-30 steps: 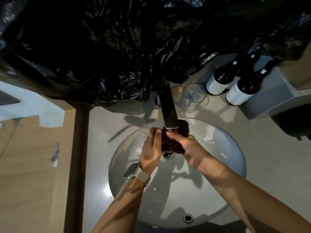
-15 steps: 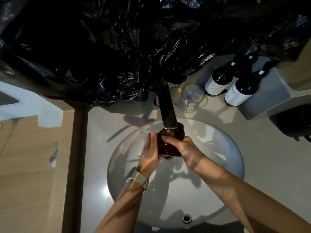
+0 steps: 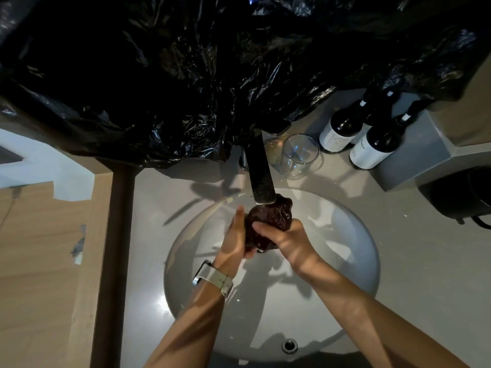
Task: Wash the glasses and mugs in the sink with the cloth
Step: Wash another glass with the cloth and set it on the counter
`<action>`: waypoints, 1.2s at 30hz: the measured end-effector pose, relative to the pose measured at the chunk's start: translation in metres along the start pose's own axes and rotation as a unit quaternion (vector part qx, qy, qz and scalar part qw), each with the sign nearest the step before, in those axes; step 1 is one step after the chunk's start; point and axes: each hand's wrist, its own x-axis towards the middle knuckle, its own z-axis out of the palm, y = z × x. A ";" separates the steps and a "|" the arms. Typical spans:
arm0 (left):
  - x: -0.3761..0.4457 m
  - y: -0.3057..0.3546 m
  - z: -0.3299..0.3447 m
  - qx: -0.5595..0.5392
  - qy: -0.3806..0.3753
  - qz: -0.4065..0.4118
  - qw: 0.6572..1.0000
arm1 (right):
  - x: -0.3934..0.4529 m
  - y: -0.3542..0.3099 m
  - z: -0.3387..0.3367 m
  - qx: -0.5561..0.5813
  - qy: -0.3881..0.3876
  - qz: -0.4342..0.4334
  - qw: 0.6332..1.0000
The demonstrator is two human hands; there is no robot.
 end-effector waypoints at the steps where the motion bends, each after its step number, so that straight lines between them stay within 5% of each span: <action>1: -0.001 0.000 0.001 0.007 0.008 0.003 1.000 | -0.002 0.000 0.002 0.001 -0.002 -0.007 1.000; 6: -0.011 -0.016 -0.008 0.139 0.034 0.279 0.950 | 0.007 -0.011 0.001 0.068 -0.003 0.094 0.993; 8: -0.012 -0.016 -0.008 0.104 0.008 0.238 0.966 | 0.009 -0.010 0.000 0.046 -0.002 0.081 0.996; 11: -0.009 0.003 -0.005 -0.011 -0.031 -0.002 0.999 | 0.003 -0.002 0.001 -0.009 -0.002 -0.006 1.000; 13: -0.007 0.007 -0.001 0.000 -0.014 -0.047 0.999 | -0.001 -0.002 0.004 -0.014 0.000 -0.035 0.999; 16: -0.010 -0.003 0.000 0.077 0.048 0.135 0.987 | 0.009 -0.005 0.004 0.025 0.006 0.031 0.999; 18: -0.008 -0.013 -0.008 0.190 0.043 0.263 0.945 | 0.015 -0.009 0.002 0.073 0.003 0.100 0.992; 20: -0.001 -0.018 -0.013 0.218 0.014 0.278 0.935 | 0.017 -0.008 0.001 0.074 0.006 0.099 0.992; 25: 0.003 0.002 -0.002 -0.015 -0.002 0.021 1.000 | 0.007 0.000 0.004 0.013 -0.027 -0.023 0.999; 36: 0.002 -0.005 -0.008 -0.067 -0.007 -0.084 0.994 | 0.000 0.001 -0.027 -0.113 -0.020 -0.059 0.992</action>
